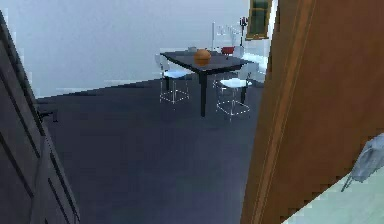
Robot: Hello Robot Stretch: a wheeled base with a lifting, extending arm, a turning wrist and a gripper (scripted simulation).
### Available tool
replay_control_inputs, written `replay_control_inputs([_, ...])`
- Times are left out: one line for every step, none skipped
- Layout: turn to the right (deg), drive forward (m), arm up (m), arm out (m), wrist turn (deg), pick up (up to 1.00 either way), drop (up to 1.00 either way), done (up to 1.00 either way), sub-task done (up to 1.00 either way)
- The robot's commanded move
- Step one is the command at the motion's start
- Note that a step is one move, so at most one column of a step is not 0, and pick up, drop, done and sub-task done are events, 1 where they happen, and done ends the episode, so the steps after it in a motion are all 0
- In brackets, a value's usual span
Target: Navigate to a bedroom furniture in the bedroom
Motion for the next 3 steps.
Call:
replay_control_inputs([0.0,0.25,0.00,0.00,0.0,0.00,0.00,0.00,0.00])
replay_control_inputs([0.0,0.55,0.00,0.00,0.0,0.00,0.00,0.00,0.00])
replay_control_inputs([-24.0,0.00,0.00,0.00,0.0,0.00,0.00,0.00,0.00])
